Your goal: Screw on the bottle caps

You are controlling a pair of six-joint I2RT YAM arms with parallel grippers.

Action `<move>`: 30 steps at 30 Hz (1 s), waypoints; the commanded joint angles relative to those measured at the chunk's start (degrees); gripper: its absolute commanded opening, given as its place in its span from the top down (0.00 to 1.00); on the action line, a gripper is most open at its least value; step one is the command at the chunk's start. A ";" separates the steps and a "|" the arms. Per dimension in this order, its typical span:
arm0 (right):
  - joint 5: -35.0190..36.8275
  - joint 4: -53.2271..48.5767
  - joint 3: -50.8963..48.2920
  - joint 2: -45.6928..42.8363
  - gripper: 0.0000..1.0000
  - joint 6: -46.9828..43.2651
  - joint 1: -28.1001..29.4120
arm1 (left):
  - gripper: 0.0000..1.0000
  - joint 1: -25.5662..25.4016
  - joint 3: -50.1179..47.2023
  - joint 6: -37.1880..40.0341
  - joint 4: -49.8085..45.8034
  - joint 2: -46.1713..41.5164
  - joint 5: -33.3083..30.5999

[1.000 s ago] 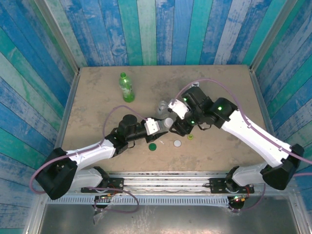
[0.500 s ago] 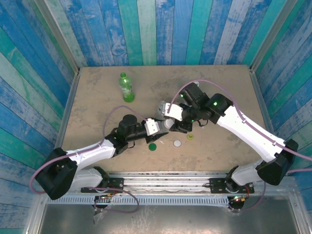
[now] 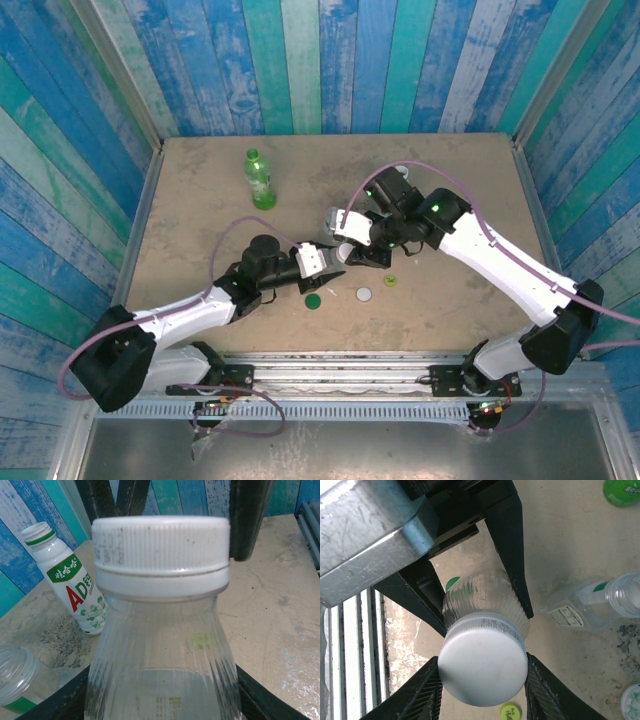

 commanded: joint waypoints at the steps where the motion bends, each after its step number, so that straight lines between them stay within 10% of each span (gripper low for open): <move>1: -0.30 -0.42 1.23 0.41 0.62 4.05 -0.20 | 0.56 0.01 0.68 0.59 0.39 -1.98 0.35; 16: -3.07 8.20 -3.50 0.16 0.80 62.02 0.22 | 0.58 0.01 -0.02 -1.73 11.13 2.60 -4.63; 30: -1.02 15.03 -11.95 -12.66 0.27 24.50 -1.94 | 0.58 0.19 0.06 -4.10 8.69 1.47 -2.23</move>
